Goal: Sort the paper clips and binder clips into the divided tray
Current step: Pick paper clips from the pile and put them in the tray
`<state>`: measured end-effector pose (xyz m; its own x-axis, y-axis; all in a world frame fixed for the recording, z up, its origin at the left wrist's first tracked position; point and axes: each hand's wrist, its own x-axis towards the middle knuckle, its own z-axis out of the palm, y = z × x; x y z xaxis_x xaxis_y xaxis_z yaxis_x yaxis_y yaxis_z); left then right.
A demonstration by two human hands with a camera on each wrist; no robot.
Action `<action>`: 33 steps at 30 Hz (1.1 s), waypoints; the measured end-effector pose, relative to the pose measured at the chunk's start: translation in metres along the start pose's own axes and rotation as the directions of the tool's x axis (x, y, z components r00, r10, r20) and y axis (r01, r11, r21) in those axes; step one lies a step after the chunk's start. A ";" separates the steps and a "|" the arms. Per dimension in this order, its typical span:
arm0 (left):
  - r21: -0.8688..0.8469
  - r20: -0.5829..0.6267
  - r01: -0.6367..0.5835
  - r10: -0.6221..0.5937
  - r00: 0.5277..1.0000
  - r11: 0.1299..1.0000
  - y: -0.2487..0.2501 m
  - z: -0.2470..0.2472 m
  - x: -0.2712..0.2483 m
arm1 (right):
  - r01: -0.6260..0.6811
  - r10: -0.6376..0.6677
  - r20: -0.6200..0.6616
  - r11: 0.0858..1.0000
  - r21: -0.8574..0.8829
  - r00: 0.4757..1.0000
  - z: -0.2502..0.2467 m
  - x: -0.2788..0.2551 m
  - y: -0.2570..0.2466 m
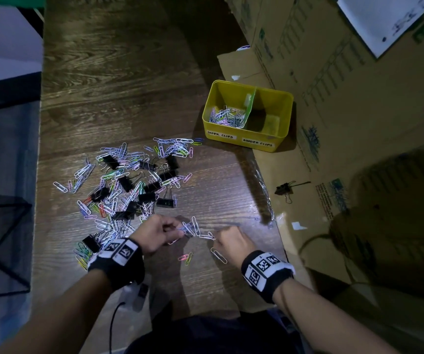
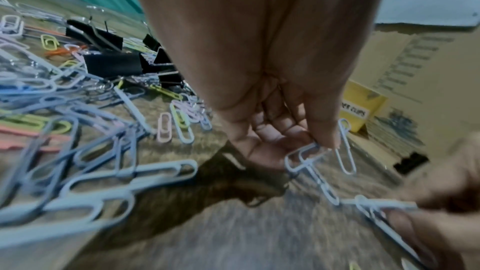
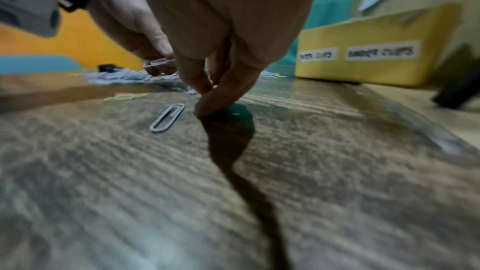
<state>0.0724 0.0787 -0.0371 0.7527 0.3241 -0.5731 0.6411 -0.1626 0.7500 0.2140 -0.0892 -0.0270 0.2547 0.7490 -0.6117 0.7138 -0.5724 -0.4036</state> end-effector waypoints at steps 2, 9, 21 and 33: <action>-0.102 0.002 -0.019 0.020 1.000 0.995 0.015 -0.012 0.003 | -0.008 0.018 -0.059 0.984 0.178 0.998 0.004 0.002 0.011; -0.435 -0.080 -0.150 0.127 0.989 0.888 0.102 -0.058 0.037 | 0.034 0.116 -0.181 0.747 0.664 0.977 -0.016 -0.003 0.026; -0.225 -0.331 -0.167 0.086 0.940 0.960 0.209 -0.074 0.174 | 0.375 0.283 -0.559 0.504 0.778 0.779 -0.165 0.015 0.016; -0.237 -0.491 -0.201 0.061 0.869 0.951 0.190 -0.071 0.166 | 0.064 0.154 -0.597 0.942 0.328 0.787 -0.258 0.123 0.027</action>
<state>0.3085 0.1674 0.0344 0.6194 0.7295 -0.2902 0.4229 0.0014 0.9062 0.4334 0.0733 0.0624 0.7001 0.7006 -0.1380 0.4747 -0.6010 -0.6430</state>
